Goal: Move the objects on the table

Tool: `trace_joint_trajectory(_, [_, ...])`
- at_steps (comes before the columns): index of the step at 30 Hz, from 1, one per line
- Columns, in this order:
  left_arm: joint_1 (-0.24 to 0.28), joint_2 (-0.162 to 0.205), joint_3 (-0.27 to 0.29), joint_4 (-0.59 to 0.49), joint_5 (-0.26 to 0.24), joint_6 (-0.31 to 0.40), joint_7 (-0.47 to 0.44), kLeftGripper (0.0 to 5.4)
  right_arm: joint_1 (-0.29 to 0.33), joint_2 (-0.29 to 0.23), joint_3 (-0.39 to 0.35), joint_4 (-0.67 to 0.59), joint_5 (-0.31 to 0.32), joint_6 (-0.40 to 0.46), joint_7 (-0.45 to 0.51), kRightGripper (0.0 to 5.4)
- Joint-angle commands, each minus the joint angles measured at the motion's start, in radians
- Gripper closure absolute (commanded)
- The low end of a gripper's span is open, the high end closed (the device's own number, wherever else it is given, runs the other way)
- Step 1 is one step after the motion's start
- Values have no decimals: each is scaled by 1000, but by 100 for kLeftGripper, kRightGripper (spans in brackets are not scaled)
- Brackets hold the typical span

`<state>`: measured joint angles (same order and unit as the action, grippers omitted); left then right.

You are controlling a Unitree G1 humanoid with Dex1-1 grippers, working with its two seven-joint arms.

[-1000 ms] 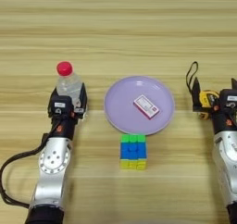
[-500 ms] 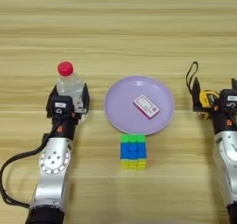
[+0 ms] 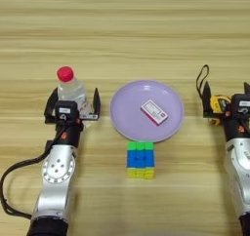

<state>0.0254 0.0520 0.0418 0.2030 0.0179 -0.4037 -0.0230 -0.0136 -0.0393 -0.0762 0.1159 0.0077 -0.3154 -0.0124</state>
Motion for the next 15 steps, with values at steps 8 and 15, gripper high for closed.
trace_joint_trajectory(8, [34, 0, -4, -37, 2, 16, -2, 3, -1, -10, -6, -15, 2, 3, 6, 0])
trace_joint_trajectory(15, [71, 1, -7, -70, -8, 27, -12, 3, -5, -23, -6, -25, 6, 3, 21, 0])
